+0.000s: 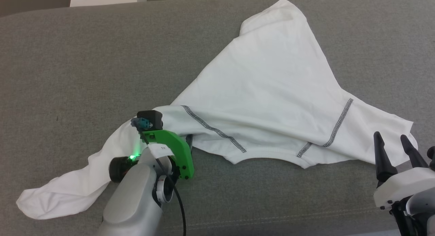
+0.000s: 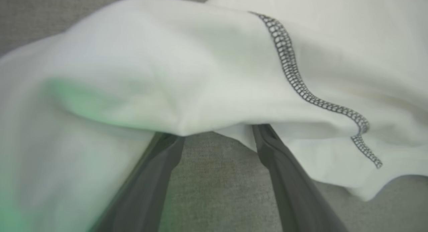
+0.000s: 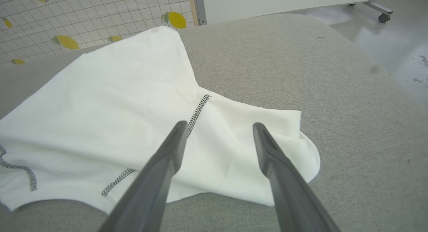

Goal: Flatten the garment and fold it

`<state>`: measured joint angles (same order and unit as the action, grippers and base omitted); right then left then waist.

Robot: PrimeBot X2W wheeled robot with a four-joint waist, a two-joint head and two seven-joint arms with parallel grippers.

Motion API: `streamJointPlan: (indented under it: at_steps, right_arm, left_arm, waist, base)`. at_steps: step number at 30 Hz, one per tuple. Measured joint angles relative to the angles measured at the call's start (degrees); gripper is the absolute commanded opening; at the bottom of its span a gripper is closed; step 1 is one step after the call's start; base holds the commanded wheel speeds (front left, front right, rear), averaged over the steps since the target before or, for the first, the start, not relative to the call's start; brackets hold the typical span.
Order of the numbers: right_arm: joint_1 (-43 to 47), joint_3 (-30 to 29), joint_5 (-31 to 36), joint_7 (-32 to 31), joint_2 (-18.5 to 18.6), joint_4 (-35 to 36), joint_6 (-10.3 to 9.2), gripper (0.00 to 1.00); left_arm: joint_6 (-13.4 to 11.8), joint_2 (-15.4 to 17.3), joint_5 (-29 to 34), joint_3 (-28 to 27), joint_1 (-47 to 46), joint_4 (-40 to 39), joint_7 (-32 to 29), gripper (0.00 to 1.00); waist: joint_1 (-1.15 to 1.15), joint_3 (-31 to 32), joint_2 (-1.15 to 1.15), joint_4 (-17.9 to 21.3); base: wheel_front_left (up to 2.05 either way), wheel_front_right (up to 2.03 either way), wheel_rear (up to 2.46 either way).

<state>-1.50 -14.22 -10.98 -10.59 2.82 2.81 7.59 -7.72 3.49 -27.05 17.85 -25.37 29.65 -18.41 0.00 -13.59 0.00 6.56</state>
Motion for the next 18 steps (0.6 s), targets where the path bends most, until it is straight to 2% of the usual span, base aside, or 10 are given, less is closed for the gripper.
streamJointPlan:
  at_steps: [1, 2, 3, 4, 12, 18]
  right_arm:
    - [0.0, 0.2, -0.1, 0.0, 0.0, 0.1, -0.01, 1.0]
    - [0.0, 0.3, -0.3, 0.0, 0.0, 0.1, -0.01, 1.0]
    - [-0.1, 0.5, -0.6, 0.0, 0.0, 0.2, -0.01, 1.0]
    - [-0.1, 0.5, -0.6, 0.0, 0.0, 0.2, -0.01, 1.0]
    - [-0.2, 0.5, -1.2, -0.3, 0.0, 0.1, 0.0, 1.0]
    - [0.6, -0.1, -1.2, -1.9, 0.0, 0.2, -0.01, 1.0]
  left_arm:
    - [0.0, 0.4, 0.5, 0.7, -0.4, 0.4, -0.9, 0.86]
    - [0.0, 0.9, 1.0, 1.4, -0.9, 0.6, -1.9, 0.65]
    - [0.0, 1.4, 1.4, 2.1, -1.3, 0.7, -2.6, 0.27]
    - [0.1, 1.8, 1.7, 2.5, -1.5, 0.6, -2.8, 0.0]
    - [0.4, 2.9, 2.6, 2.2, 0.8, -2.6, 1.4, 0.0]
    - [-0.2, 4.3, -0.9, -0.6, 11.0, -12.9, 3.4, 0.0]
  waist:
    - [0.0, -0.1, 0.0, 0.1]
    - [0.0, -0.2, 0.0, 0.1]
    - [0.0, -0.3, 0.0, 0.2]
    - [0.0, -0.4, 0.0, 0.2]
    - [0.0, 0.2, 0.0, -0.8]
    - [0.0, 2.1, 0.0, -2.2]
  base:
    - [0.0, 0.0, 0.0]
    - [0.0, 0.0, 0.0]
    - [0.0, 0.0, 0.0]
    - [0.0, 0.0, 0.0]
    - [0.0, 0.0, 0.0]
    - [0.0, 0.0, 0.0]
